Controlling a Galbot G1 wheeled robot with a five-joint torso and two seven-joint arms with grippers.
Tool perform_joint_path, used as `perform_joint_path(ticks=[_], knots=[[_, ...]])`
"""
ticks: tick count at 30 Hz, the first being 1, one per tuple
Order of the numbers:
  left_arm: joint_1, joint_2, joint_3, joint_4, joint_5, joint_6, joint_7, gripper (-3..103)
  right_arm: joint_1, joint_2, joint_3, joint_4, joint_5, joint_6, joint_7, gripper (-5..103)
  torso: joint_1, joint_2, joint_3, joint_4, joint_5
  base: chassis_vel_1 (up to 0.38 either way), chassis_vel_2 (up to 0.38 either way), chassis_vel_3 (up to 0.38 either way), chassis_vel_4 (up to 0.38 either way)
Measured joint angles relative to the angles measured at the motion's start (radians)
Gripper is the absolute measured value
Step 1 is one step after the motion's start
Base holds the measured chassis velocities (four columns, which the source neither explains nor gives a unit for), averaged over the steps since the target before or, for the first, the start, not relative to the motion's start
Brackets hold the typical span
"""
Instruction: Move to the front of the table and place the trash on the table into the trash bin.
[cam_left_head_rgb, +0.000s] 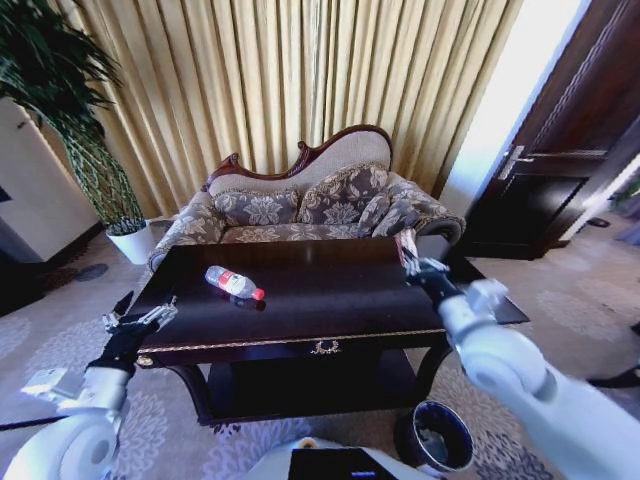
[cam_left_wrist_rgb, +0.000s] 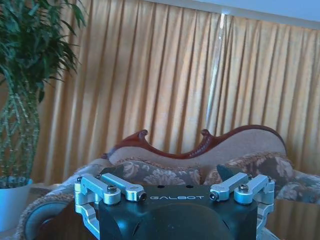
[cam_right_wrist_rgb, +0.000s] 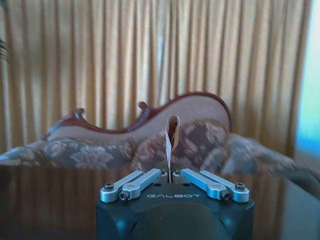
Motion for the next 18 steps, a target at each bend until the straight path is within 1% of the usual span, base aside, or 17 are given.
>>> perform_joint_path(ticks=[1,2,3,5,6,10,14,18], knots=[[0.001,0.004,0.004,0.001,0.000,0.000,0.004,100,-0.017,0.027,0.002,-0.026,-0.022,0.013,-0.017,0,0.000,0.000,0.000,-0.0001,-0.0002,0.000,0.000,0.000,0.000],[0.002,0.006,0.005,0.001,0.000,-0.001,0.005,100,-0.020,0.040,-0.001,-0.049,-0.037,0.022,-0.028,0,0.000,0.000,0.000,-0.0001,0.0000,0.000,0.000,0.000,0.000],[0.003,0.009,0.009,0.001,0.000,-0.001,0.008,100,-0.014,0.054,-0.010,-0.086,-0.053,0.035,-0.042,0,0.000,0.000,0.000,0.0006,0.0000,0.000,0.000,0.000,0.000],[0.005,0.012,0.012,0.000,0.000,-0.001,0.010,100,-0.004,0.059,-0.020,-0.110,-0.058,0.043,-0.048,0,0.000,0.000,0.000,0.0009,0.0004,0.000,0.000,0.000,0.000],[0.007,0.017,0.013,-0.003,0.000,-0.001,0.012,100,0.009,0.059,-0.032,-0.124,-0.057,0.051,-0.055,0,0.000,0.000,0.000,0.0013,0.0000,0.000,0.000,0.000,0.000],[0.011,0.032,0.013,-0.008,-0.009,-0.003,0.022,100,0.031,0.060,-0.041,-0.130,-0.054,0.069,-0.076,0,0.000,0.000,0.000,0.0011,-0.0002,0.000,0.000,0.000,0.000],[0.018,0.061,0.012,-0.020,-0.027,-0.006,0.035,100,0.059,0.113,-0.028,-0.119,-0.078,0.088,-0.093,0,0.000,0.000,0.000,0.0009,-0.0001,0.000,0.000,0.000,0.000],[0.020,0.076,0.005,-0.023,-0.029,-0.006,0.040,100,0.039,0.140,-0.013,-0.099,-0.106,0.090,-0.112,0,0.000,0.000,0.000,0.0006,-0.0001,0.000,0.000,0.000,0.000]])
